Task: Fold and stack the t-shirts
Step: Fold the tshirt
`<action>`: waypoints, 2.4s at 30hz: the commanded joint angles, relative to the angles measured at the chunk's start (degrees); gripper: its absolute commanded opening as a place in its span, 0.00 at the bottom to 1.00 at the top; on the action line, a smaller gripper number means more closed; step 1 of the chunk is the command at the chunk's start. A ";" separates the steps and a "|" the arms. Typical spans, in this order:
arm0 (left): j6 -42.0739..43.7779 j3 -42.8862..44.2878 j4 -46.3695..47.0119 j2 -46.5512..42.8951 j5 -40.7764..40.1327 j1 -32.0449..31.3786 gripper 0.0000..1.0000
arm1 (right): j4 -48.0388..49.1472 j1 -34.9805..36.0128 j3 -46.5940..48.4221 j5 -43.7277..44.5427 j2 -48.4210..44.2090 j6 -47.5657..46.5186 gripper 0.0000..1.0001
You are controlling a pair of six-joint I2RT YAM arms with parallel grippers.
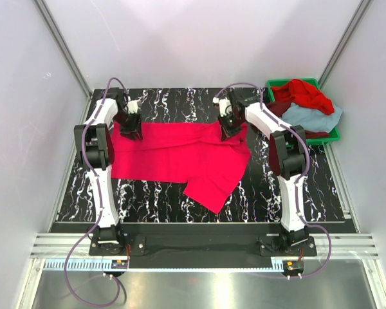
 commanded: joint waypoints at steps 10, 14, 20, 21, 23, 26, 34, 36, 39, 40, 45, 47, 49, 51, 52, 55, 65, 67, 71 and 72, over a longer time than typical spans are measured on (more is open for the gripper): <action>-0.45 -0.54 0.66 -1.36 2.21 -0.61 0.47 | -1.82 3.69 -8.98 -4.99 -7.90 2.32 0.15; -0.62 -0.37 0.66 -1.27 2.12 -0.52 0.47 | 0.11 3.69 -6.35 -3.15 -8.78 1.17 0.21; -0.80 -0.02 0.66 -1.18 2.12 -0.61 0.47 | 0.03 3.69 1.04 -2.44 -3.25 0.91 0.25; -0.62 -0.19 0.66 -1.36 2.03 -0.61 0.47 | 0.20 3.69 2.26 -2.27 -1.94 1.00 0.26; -0.62 -0.54 0.66 -1.62 1.95 -0.61 0.47 | 0.29 3.69 3.59 -2.35 0.17 1.08 0.26; -0.53 -1.42 0.57 -2.33 1.77 -0.61 0.47 | 0.29 3.69 6.57 -2.53 3.34 1.08 0.27; -0.53 -2.04 0.75 -3.38 1.51 -0.61 0.47 | 0.47 3.87 9.04 -2.53 7.30 1.17 0.35; -0.45 -2.13 0.75 -3.29 1.42 -0.61 0.47 | 0.47 3.96 9.31 -2.53 7.74 1.17 0.36; -0.53 -2.30 0.66 -3.38 1.24 -0.61 0.47 | 0.56 4.04 9.31 -2.70 8.01 1.09 0.36; -0.45 -2.30 0.75 -3.29 1.24 -0.61 0.47 | 0.56 3.96 9.31 -2.88 8.01 1.08 0.36; -0.53 -2.21 0.75 -3.21 1.24 -0.61 0.47 | 0.12 4.13 8.95 -4.55 8.10 1.08 0.28; -0.45 -2.21 0.75 -3.12 1.15 -0.69 0.47 | -0.23 4.22 8.78 -5.16 8.01 0.82 0.22; -0.53 -2.30 0.84 -3.20 1.07 -0.69 0.47 | -0.50 4.40 8.78 -5.52 7.92 0.65 0.10; -0.53 -2.30 0.84 -3.12 1.07 -0.69 0.47 | -0.59 4.40 8.60 -5.78 7.66 0.38 0.04; -0.45 -2.21 0.84 -3.20 1.15 -0.69 0.47 | -0.67 4.40 8.60 -5.78 7.48 0.47 0.00; -0.53 -2.21 0.84 -3.03 1.24 -0.69 0.47 | -0.94 4.40 8.25 -5.78 6.34 0.29 0.00; -0.53 -1.25 0.66 -2.68 2.03 -0.61 0.47 | -2.08 5.98 3.69 -7.36 0.02 1.26 0.00; -0.62 -1.16 0.66 -2.68 2.21 -0.69 0.47 | -2.17 6.76 2.28 -7.54 -0.86 1.44 0.00; -0.71 -1.42 0.75 -2.68 2.73 -0.69 0.47 | -1.73 8.34 -1.58 -8.24 -3.06 2.31 0.00; -0.71 -1.34 0.75 -2.68 2.74 -0.69 0.47 | -1.64 8.87 -2.20 -8.33 -3.33 2.40 0.00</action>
